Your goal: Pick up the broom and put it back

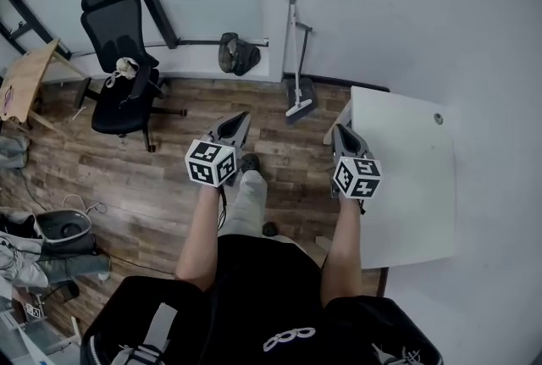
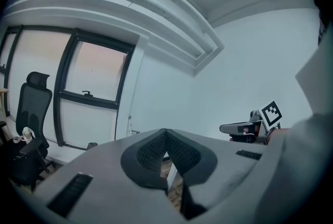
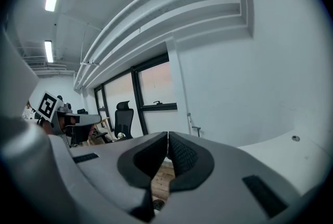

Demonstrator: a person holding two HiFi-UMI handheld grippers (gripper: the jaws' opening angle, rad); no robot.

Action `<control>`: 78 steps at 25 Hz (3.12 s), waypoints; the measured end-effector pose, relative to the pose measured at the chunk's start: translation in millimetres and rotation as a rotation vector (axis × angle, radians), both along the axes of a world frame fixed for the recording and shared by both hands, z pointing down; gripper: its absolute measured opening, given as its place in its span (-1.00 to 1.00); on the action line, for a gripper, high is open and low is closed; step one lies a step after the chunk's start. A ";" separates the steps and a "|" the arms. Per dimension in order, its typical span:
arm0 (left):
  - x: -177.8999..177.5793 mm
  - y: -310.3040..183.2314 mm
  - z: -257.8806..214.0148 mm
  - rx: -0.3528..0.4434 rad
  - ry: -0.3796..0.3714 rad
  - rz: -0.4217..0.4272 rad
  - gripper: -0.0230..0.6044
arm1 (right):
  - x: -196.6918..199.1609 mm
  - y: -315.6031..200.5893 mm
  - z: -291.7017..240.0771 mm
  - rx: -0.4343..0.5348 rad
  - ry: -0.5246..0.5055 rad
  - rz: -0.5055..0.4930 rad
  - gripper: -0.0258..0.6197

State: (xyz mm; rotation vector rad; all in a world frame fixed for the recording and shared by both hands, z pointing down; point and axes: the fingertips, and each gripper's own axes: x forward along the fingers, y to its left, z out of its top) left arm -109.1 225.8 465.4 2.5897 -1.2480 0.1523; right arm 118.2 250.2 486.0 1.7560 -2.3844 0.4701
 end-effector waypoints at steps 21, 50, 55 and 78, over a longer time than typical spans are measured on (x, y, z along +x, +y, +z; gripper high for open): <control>-6.1 -277.6 15.0 -0.037 0.079 0.029 -0.87 | -9.5 -265.2 -0.5 -0.038 0.121 0.017 -0.84; -9.8 -474.2 27.8 -0.055 0.054 0.062 -0.87 | -25.4 -464.4 26.1 -0.080 0.110 0.017 -0.84; -1.5 -479.0 30.4 -0.062 0.049 0.053 -0.87 | -18.5 -470.1 35.1 -0.096 0.101 0.004 -0.84; 93.7 -542.6 19.1 -0.058 0.006 -0.055 -0.87 | 42.1 -569.1 41.0 -0.101 -0.022 -0.166 -0.84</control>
